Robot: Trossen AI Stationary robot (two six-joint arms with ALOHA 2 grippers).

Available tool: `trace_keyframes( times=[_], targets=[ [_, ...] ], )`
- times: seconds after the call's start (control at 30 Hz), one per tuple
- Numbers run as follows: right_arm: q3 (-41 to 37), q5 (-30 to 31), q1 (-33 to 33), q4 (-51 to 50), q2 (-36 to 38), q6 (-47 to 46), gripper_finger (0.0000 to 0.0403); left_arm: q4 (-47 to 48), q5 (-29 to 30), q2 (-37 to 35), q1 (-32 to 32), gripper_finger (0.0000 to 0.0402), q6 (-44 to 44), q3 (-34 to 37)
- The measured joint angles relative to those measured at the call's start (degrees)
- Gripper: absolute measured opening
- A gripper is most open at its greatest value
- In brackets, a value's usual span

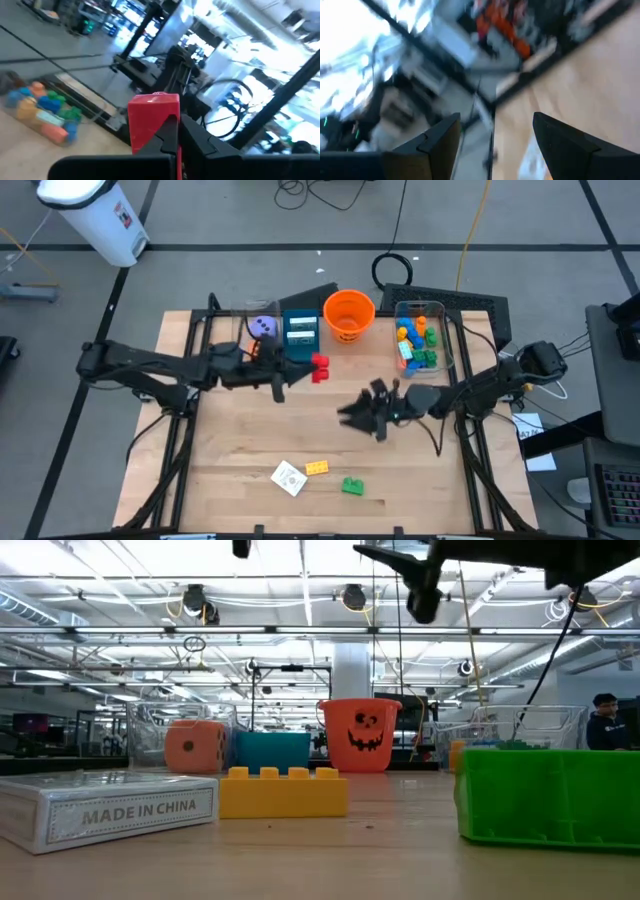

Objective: Pick & Place Toys
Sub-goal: Put the red game piece into the right transparent bin

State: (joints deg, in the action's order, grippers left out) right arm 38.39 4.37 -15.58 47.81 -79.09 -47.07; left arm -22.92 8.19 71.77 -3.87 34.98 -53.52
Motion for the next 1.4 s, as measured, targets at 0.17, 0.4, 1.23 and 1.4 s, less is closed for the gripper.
trace_keyframes(
  times=[0.17, 0.4, 1.23, 1.4],
  targets=[
    [0.6, 6.0, 5.1, 7.0, 0.0, 2.0, 0.0242, 8.9, 4.3, -0.4, -0.7, 0.0016, -1.6, -6.0],
    [6.2, 0.3, 10.0, 7.2, 0.0, 4.8, 0.0243, 12.6, 4.4, 5.1, -0.4, 0.0008, -0.7, -12.9],
    [8.3, -1.3, 11.1, 4.3, 0.0, 8.9, 0.0243, 12.3, -0.4, 9.3, 0.5, 0.0015, 3.9, -15.8],
    [8.4, -1.1, 11.4, 4.3, 0.0, 9.2, 0.0242, 12.2, -0.8, 9.3, 0.0, 0.0011, 4.0, -15.8]
  ],
)
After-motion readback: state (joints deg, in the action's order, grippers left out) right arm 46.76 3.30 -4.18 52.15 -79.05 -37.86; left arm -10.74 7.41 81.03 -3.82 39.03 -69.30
